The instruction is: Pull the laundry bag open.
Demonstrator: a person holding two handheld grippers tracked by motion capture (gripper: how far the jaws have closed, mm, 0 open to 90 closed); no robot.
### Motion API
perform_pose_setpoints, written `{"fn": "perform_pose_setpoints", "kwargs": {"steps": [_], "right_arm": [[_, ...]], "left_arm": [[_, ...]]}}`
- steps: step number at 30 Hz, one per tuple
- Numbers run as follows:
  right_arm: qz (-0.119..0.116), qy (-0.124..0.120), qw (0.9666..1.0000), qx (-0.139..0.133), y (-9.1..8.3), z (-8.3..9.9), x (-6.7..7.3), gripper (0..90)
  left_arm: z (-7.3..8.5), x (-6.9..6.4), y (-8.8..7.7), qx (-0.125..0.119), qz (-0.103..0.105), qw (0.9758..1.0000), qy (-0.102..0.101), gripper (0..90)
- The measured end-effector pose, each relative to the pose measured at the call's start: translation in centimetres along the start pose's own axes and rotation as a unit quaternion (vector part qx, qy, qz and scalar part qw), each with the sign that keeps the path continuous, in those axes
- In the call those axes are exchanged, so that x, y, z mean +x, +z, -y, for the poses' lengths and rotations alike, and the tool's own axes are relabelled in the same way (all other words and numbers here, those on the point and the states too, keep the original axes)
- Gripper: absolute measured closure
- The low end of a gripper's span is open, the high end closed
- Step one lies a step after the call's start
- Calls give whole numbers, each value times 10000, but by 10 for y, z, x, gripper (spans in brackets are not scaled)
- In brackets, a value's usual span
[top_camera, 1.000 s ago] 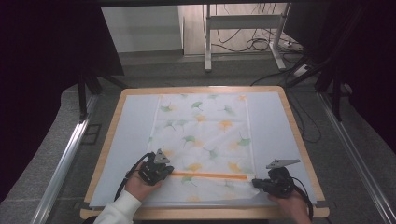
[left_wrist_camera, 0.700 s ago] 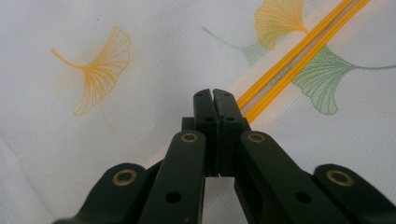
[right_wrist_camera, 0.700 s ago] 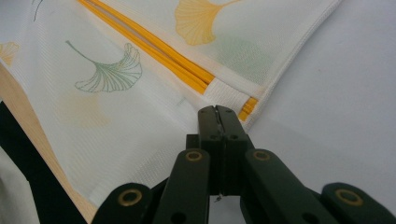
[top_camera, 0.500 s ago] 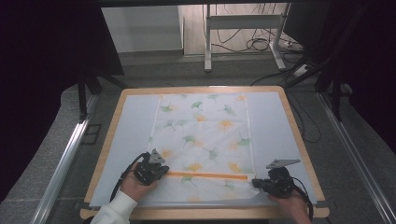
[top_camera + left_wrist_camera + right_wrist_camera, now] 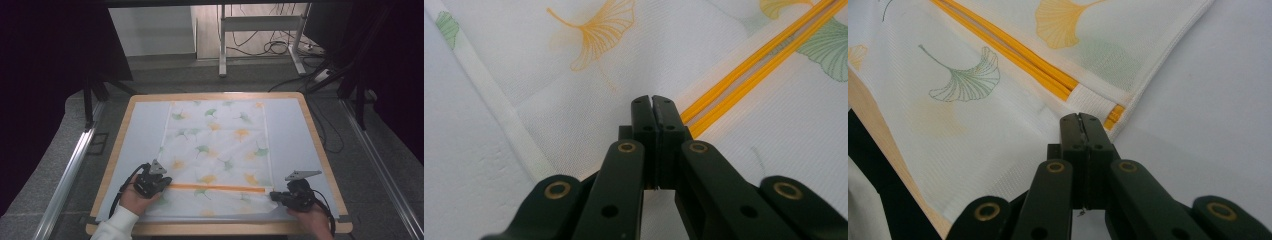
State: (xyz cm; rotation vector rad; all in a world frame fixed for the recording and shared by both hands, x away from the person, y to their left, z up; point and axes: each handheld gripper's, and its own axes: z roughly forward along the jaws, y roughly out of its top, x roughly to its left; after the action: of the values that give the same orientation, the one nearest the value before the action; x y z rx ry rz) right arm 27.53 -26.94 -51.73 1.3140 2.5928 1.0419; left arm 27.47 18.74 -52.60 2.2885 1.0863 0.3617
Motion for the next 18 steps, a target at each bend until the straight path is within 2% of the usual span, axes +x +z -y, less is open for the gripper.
{"fn": "perform_pose_setpoints", "kwargs": {"steps": [7,14,18], "right_arm": [[-3,-9,10000,-1,0,0,0,900],[-6,-16,10000,27,0,0,0,900],[0,-19,10000,28,0,0,0,900]], "left_arm": [[4,5,-4,48,-102,9999,-27,898],[13,16,-9,27,-66,9998,-208,899],[14,16,-10,37,-67,9998,-199,898]]}}
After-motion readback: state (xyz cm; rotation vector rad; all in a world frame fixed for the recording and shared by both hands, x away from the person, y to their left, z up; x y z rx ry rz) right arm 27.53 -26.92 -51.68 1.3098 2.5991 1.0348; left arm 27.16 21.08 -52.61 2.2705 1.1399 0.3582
